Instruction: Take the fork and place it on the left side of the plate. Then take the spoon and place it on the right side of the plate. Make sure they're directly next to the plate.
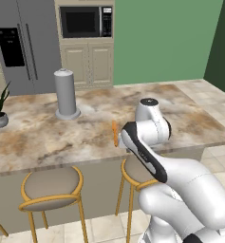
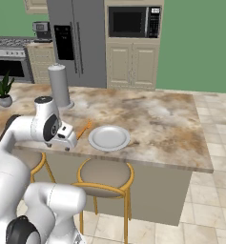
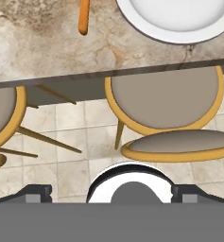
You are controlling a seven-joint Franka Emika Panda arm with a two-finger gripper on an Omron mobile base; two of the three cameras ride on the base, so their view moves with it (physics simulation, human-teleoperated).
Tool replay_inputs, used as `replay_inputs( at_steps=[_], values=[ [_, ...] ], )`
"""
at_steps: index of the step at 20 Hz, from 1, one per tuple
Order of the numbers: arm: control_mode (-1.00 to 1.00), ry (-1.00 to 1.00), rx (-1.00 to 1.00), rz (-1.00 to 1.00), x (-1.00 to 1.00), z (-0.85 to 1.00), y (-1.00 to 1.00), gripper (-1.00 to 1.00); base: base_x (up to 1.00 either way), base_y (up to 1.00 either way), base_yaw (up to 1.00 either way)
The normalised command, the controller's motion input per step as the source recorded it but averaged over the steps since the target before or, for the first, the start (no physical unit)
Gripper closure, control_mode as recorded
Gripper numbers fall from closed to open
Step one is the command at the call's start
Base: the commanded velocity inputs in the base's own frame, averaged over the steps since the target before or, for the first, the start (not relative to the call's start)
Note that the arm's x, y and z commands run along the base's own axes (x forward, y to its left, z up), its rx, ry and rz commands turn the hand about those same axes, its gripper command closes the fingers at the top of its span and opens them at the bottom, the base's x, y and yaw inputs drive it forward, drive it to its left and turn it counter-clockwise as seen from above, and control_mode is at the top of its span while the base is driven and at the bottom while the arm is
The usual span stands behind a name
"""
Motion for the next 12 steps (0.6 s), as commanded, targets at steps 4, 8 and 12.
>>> replay_inputs(
  at_steps=[4, 8, 12],
  values=[
    [-1.0, 0.0, 0.0, 0.0, 0.0, 0.0, 0.0, -1.0, 0.0, 0.0, 0.0],
    [-1.0, 0.0, 0.0, 0.0, 0.0, 0.0, 0.0, -1.0, 0.0, 0.0, 0.0],
    [-1.0, 0.0, 0.0, 0.0, 0.0, 0.0, 0.0, -1.0, 0.0, 0.0, 0.0]
  ],
)
